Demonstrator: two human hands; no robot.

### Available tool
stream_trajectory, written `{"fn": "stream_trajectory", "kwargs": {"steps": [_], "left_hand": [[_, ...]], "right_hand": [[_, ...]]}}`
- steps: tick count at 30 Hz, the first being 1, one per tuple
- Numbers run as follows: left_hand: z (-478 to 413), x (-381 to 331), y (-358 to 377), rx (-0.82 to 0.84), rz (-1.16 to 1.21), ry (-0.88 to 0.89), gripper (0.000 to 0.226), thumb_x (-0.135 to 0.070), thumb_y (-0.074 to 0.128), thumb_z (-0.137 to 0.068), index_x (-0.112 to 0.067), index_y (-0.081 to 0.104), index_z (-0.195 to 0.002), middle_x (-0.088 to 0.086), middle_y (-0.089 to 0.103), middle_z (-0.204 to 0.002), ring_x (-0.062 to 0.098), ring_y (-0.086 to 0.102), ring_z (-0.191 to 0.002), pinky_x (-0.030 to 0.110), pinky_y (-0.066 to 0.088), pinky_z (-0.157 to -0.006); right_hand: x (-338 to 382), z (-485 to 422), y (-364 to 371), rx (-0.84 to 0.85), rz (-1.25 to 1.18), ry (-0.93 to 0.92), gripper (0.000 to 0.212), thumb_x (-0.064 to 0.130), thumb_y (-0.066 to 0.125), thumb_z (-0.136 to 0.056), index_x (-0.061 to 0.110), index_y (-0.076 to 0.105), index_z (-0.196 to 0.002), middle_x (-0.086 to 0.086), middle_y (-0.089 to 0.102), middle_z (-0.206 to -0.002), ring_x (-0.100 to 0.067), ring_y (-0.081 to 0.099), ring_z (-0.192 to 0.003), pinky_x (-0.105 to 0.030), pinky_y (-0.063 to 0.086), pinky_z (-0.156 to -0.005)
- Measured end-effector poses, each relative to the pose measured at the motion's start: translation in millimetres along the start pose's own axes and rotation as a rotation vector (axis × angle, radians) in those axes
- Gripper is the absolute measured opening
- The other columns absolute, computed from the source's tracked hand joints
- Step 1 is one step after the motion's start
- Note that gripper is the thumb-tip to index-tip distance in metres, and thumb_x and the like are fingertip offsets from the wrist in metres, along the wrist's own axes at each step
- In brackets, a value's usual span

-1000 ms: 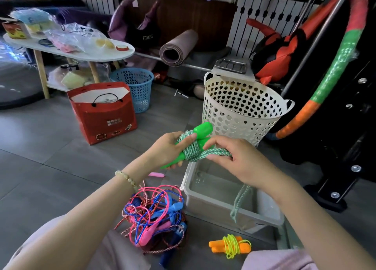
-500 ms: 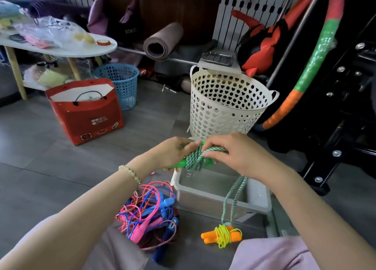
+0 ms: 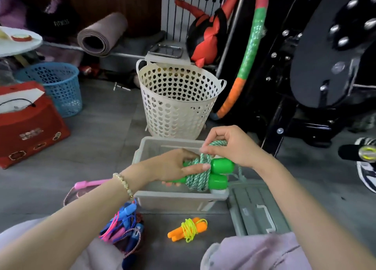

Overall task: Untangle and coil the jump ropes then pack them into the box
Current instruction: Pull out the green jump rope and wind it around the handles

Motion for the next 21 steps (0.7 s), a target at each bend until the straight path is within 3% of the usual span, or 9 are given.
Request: {"fn": "stream_trajectory", "kwargs": {"steps": [3,6,9,12,15,17,19,20,21], "left_hand": [[-2,-3,-1,-0.01,-0.046,0.026,0.023,-0.054,0.055,-0.086,-0.037,0.049,-0.072,-0.006,0.05,-0.041,0.007,0.048,-0.031,0.021,0.039,-0.039],[-1,-9,-1,-0.054,-0.032,0.145,0.02,-0.062,0.058,-0.078,-0.046,0.055,-0.066,0.0,0.047,-0.049,0.02,0.047,-0.037,0.017,0.037,-0.041],[1,-12,-3,-0.091,0.094,0.213,0.026,-0.061,0.061,-0.078,-0.039,0.058,-0.066,-0.008,0.046,-0.047,0.011,0.046,-0.036,0.018,0.038,-0.039],[9,-9,-14,-0.158,0.234,0.235,0.016,-0.063,0.056,-0.073,-0.048,0.064,-0.073,-0.004,0.053,-0.049,0.01,0.051,-0.036,0.021,0.042,-0.035],[18,-1,-23,-0.178,0.312,0.211,0.034,-0.078,0.054,-0.069,-0.046,0.064,-0.076,0.007,0.056,-0.05,0.021,0.053,-0.038,0.023,0.043,-0.035],[23,2,-26,-0.197,0.338,0.176,0.033,-0.068,0.05,-0.077,-0.038,0.063,-0.074,0.003,0.056,-0.045,0.019,0.049,-0.034,0.021,0.04,-0.034],[26,7,-27,-0.233,0.382,0.115,0.033,-0.053,0.044,-0.085,-0.025,0.058,-0.075,0.002,0.054,-0.042,0.015,0.045,-0.03,0.02,0.038,-0.032],[28,9,-27,-0.243,0.402,0.091,0.032,-0.048,0.04,-0.086,-0.021,0.055,-0.078,0.001,0.054,-0.042,0.015,0.044,-0.03,0.02,0.037,-0.032],[30,11,-26,-0.249,0.412,0.077,0.031,-0.046,0.038,-0.086,-0.019,0.053,-0.082,0.002,0.053,-0.043,0.015,0.044,-0.031,0.02,0.037,-0.032]], "right_hand": [[-1,4,1,0.037,-0.089,-0.005,0.016,0.023,0.079,-0.07,0.015,0.065,-0.07,0.01,0.069,-0.069,-0.002,0.064,-0.069,-0.016,0.046,-0.069],[-2,10,0,0.098,-0.233,0.057,0.013,0.013,0.074,-0.076,0.012,0.062,-0.072,0.01,0.065,-0.063,0.003,0.056,-0.056,-0.011,0.042,-0.056],[-3,14,2,0.169,-0.484,0.131,0.011,0.019,0.067,-0.081,0.018,0.066,-0.071,0.008,0.065,-0.066,0.0,0.055,-0.055,-0.012,0.043,-0.053],[1,14,10,0.2,-0.682,0.186,0.034,0.039,0.046,-0.087,0.023,0.076,-0.081,0.003,0.073,-0.087,-0.007,0.067,-0.078,-0.021,0.054,-0.074],[10,13,17,0.287,-0.746,0.147,0.064,0.064,0.031,-0.085,0.021,0.068,-0.114,-0.003,0.064,-0.124,-0.018,0.056,-0.12,-0.037,0.041,-0.106],[16,14,21,0.357,-0.768,0.086,0.08,0.075,0.031,-0.079,0.018,0.058,-0.128,-0.004,0.056,-0.134,-0.023,0.049,-0.128,-0.045,0.037,-0.108],[21,14,25,0.369,-0.697,0.065,0.087,0.082,0.035,-0.073,0.021,0.053,-0.133,0.003,0.059,-0.129,-0.02,0.062,-0.109,-0.048,0.051,-0.086],[23,14,28,0.35,-0.634,0.06,0.09,0.085,0.039,-0.068,0.024,0.052,-0.133,0.006,0.062,-0.122,-0.009,0.066,-0.086,-0.035,0.052,-0.064],[23,13,31,0.332,-0.586,0.049,0.091,0.087,0.043,-0.065,0.026,0.053,-0.132,0.006,0.063,-0.116,-0.001,0.058,-0.067,-0.024,0.04,-0.05]]}}
Point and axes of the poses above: each hand's wrist, its own z-axis away from the middle knuckle, its own y-axis out of the palm, x = y × z, the point moved 3 cm from there along -z, towards the middle knuckle
